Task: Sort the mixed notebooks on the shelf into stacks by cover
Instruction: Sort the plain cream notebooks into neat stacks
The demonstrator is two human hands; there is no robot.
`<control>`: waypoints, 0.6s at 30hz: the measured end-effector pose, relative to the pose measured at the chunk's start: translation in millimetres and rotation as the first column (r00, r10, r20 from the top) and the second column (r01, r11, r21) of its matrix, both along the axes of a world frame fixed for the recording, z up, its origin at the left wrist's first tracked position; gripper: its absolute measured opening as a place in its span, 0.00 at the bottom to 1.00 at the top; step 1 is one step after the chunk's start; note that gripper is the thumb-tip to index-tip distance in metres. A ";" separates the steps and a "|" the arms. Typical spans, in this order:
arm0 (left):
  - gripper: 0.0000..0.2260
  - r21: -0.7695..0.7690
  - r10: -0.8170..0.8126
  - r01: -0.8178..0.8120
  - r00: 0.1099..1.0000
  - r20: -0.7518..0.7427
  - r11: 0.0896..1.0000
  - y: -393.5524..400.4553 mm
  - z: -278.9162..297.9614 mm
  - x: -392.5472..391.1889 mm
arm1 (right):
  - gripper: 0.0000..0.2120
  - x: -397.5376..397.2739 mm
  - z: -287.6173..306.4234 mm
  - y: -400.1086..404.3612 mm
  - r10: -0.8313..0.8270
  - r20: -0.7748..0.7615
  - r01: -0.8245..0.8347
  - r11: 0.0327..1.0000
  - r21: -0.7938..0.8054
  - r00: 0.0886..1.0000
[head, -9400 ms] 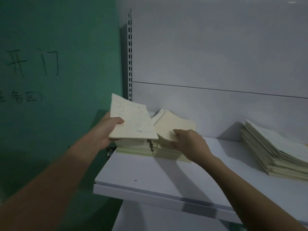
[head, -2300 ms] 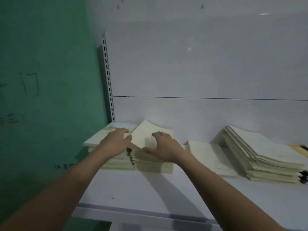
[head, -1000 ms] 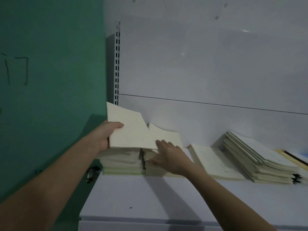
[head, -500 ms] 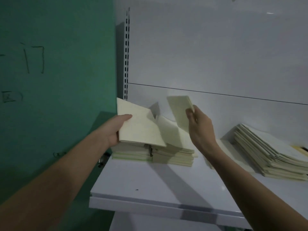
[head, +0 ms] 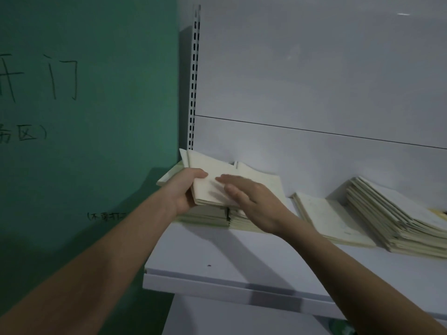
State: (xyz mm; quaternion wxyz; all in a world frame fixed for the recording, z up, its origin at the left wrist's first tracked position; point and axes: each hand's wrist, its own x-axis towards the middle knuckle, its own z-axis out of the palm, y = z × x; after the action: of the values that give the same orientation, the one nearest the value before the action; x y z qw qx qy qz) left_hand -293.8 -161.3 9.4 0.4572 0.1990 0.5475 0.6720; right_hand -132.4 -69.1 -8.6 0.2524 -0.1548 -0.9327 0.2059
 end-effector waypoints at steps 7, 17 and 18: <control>0.04 0.058 0.087 -0.086 0.996 -0.015 0.995 -20.1 5.5 -19.2 | 0.20 7.3 -21.3 35.1 -0.296 0.002 0.296 0.955 -0.029 0.955; 0.04 0.063 0.079 -0.075 0.995 -0.068 0.995 -39.0 2.4 -38.7 | 0.19 5.4 -38.4 30.9 -0.450 0.168 0.404 0.880 0.249 0.877; 0.04 0.057 0.073 -0.069 0.994 -0.084 0.996 -39.8 0.8 -40.3 | 0.17 8.7 -37.3 29.3 -0.455 0.160 0.415 0.880 0.232 0.876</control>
State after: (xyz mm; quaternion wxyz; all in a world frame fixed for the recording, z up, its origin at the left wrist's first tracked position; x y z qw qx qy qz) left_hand -334.0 -201.1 10.2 0.4036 0.2205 0.5550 0.6932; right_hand -123.7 -39.8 -45.9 0.2060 -0.3573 -0.9103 0.0358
